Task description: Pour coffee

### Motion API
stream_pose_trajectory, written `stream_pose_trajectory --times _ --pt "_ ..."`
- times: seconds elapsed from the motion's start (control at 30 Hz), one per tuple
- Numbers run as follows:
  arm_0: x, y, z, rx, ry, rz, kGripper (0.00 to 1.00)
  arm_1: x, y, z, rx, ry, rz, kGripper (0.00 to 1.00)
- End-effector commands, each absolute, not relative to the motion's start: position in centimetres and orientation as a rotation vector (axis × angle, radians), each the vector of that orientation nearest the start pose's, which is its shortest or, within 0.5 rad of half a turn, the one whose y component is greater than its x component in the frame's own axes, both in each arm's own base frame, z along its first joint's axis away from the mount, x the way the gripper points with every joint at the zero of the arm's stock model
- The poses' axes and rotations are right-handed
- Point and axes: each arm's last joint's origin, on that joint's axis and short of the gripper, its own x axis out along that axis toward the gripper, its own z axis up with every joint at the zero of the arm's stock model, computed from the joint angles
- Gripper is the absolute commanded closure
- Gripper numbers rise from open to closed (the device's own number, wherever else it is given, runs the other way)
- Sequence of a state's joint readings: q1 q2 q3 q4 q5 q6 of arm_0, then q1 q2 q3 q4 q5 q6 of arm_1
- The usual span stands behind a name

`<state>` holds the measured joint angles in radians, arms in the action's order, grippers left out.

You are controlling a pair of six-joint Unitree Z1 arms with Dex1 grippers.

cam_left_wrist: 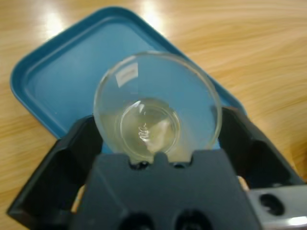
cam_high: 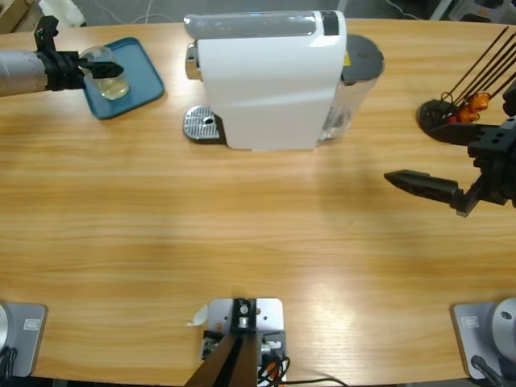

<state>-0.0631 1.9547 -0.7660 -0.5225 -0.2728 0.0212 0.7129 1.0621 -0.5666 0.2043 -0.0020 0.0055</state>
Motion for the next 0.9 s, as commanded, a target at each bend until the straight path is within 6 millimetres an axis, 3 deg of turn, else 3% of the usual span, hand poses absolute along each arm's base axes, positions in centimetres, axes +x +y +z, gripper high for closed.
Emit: stream_pose_trajectory --times 0.03,0.2,0.33,0.4,0.5,0.9 --pt "34.0 -3.7 17.1 -0.054 0.72 -0.34 0.004 9.9 8.7 27.5 -0.25 0.658 0.685 0.0" --pt "29.3 -4.3 23.0 0.017 0.661 -0.298 0.004 10.1 8.9 27.4 -0.251 0.663 0.686 0.0" --pt "21.6 -6.6 28.5 0.08 0.651 -0.421 0.004 10.1 8.9 27.4 -0.251 0.663 0.686 0.0" --pt "17.5 -7.9 29.7 0.113 0.612 -0.555 0.013 10.2 8.9 27.4 -0.252 0.663 0.685 0.0" --pt "14.0 -7.8 28.9 0.146 0.604 -0.661 0.032 10.3 9.1 27.3 -0.256 0.672 0.683 0.0" --pt "12.7 -9.6 25.2 0.189 0.682 -0.822 0.064 10.6 9.3 27.1 -0.263 0.694 0.685 0.018"
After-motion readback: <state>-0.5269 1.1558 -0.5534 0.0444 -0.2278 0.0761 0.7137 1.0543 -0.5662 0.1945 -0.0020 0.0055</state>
